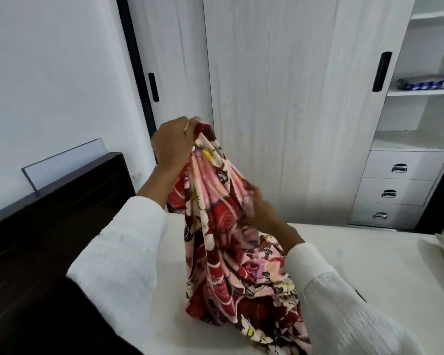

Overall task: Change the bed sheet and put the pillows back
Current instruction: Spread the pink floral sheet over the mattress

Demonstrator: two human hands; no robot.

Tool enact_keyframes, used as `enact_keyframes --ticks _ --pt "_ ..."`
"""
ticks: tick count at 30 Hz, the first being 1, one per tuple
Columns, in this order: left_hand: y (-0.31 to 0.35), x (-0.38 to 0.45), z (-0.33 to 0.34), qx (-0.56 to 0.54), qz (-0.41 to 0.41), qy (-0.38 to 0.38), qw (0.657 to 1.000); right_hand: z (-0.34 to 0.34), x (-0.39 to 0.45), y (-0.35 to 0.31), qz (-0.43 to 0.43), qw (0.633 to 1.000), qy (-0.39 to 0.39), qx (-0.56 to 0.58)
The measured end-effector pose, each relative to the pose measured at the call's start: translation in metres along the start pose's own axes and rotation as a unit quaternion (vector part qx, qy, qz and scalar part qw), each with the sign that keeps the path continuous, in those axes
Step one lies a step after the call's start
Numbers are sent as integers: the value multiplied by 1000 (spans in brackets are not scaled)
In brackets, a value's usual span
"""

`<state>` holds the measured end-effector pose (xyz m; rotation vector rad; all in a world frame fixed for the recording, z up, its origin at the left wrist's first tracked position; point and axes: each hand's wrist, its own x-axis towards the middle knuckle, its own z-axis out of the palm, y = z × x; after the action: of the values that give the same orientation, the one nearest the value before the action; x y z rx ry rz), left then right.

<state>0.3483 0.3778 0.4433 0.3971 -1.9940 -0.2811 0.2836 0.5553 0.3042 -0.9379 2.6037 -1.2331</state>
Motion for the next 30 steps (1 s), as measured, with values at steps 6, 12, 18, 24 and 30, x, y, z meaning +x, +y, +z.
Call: enact_keyframes --ticks 6,12,18,24,30 --pt "-63 -15 5 72 -227 -49 970 -38 -1 41 100 969 217 -61" --pt "18 -61 35 -163 -9 -431 888 -58 19 -68 -30 974 208 80" --pt "23 -60 20 -317 -229 -150 908 -30 10 -51 -120 975 58 175" --pt "-6 -54 -48 -409 -280 -69 866 57 -1 20 8 991 -135 -17" --pt "-70 -86 -103 -457 -378 -15 805 130 17 -27 -32 982 -179 57"
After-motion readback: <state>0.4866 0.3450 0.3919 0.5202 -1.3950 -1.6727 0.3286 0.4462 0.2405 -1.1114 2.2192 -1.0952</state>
